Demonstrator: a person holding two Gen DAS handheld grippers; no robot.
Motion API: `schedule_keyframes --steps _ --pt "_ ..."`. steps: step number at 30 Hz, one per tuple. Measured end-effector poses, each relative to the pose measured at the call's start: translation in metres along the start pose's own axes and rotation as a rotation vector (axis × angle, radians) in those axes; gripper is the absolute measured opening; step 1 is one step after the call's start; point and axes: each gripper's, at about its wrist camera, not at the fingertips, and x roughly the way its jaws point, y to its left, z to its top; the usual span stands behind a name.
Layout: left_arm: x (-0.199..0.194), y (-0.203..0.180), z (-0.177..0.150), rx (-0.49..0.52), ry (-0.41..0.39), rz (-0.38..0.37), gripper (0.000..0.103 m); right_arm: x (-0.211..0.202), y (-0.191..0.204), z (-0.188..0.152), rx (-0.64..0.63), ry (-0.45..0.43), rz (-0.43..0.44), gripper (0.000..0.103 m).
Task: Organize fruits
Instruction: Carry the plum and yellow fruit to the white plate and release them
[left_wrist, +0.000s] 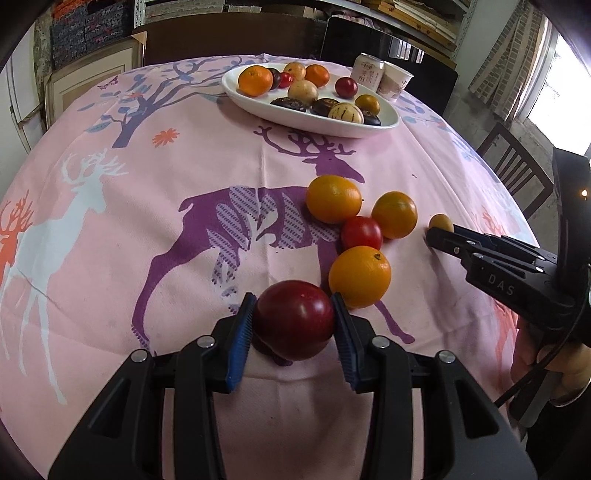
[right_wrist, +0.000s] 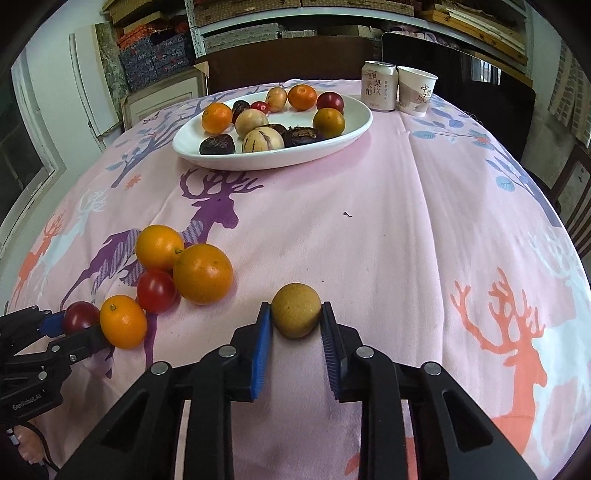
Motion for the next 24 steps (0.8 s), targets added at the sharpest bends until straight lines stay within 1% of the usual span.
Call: schedule_keyframes --steps 3,6,9,11,15,17,21,24 --pt "0.0 -0.001 0.0 0.003 0.001 0.004 0.04 -0.003 -0.003 -0.001 0.018 -0.001 0.015 0.027" --pt "-0.002 -0.001 0.0 0.004 -0.003 0.011 0.04 -0.012 -0.003 -0.004 0.019 -0.021 0.03 0.027" --pt "-0.01 -0.005 0.004 0.018 -0.016 0.015 0.04 -0.029 -0.004 -0.003 0.012 -0.065 0.041 0.027" --pt "-0.018 -0.007 0.009 0.036 -0.035 0.022 0.04 -0.045 -0.006 0.001 0.013 -0.11 0.052 0.027" --pt "-0.038 -0.011 0.027 0.07 -0.075 0.02 0.04 -0.073 -0.014 0.014 0.009 -0.196 0.054 0.027" --pt "-0.046 -0.012 0.036 0.08 -0.088 0.015 0.04 -0.08 -0.017 0.021 0.005 -0.225 0.05 0.027" --pt "-0.056 -0.014 0.06 0.106 -0.113 0.018 0.04 -0.083 -0.021 0.039 0.003 -0.253 0.039 0.027" --pt "-0.055 -0.012 0.085 0.102 -0.12 0.017 0.04 -0.08 -0.021 0.053 0.004 -0.268 0.039 0.027"
